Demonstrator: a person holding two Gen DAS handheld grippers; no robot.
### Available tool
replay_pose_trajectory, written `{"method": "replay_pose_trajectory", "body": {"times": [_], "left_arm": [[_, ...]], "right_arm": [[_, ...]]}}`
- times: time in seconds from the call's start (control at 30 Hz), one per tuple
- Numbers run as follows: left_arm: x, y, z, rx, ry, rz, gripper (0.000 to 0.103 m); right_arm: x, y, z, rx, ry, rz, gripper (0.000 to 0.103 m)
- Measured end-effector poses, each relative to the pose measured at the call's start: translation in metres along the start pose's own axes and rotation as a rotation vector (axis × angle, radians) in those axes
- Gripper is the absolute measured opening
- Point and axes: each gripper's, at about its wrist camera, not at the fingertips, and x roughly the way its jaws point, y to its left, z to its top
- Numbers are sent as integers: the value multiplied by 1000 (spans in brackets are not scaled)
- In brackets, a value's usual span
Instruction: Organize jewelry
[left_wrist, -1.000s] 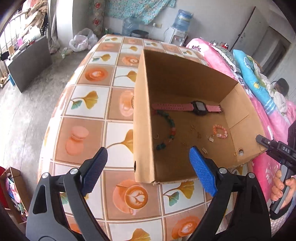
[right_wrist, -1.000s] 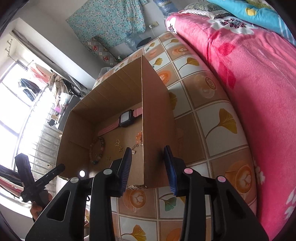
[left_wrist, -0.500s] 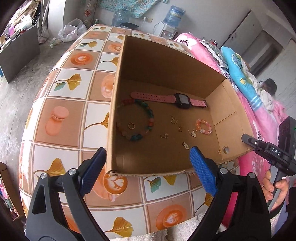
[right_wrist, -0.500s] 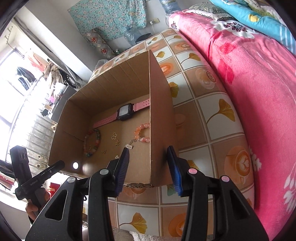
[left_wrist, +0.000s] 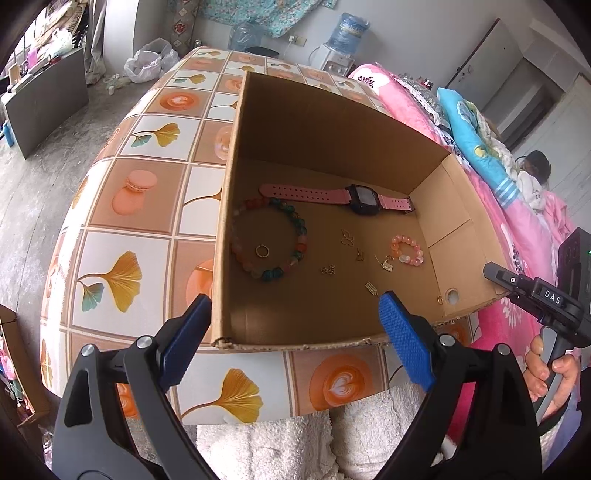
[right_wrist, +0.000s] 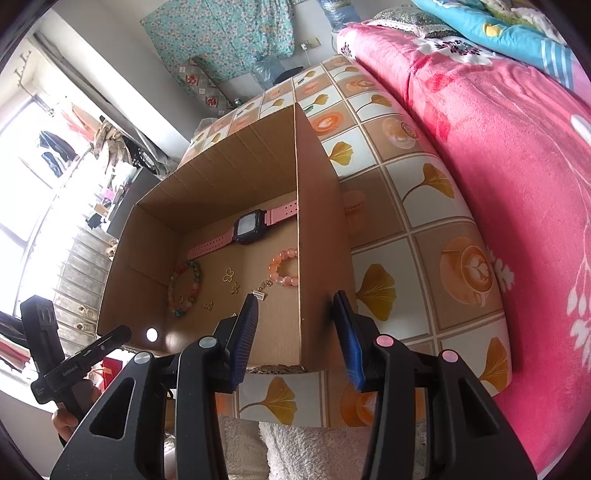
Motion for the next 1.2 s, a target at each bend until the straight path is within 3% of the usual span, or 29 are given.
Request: {"method": "replay_pose_trajectory", "body": {"times": [0.43,0.6,0.77,1.0,1.2], "left_arm": [[-11,-6,-21,-21,-62,29,88],[-46,-16,-32,36,-243,114,88],[-81,-30,-57,129,-348,102,89],[-76,-50,-82,181,-267,67,93],[-52,-70,-87,228,-224,127,94]], "right_arm": [[-7,-2,-12,-40,-31,1,43],[-31,-1,-22,-81,-132,-41,43],[-58,9,-46,-156,-201,-17,48],[-59,50,-92,-314,-186,-3,77],[-29,69,-101,-361,-118,-79,80]]}}
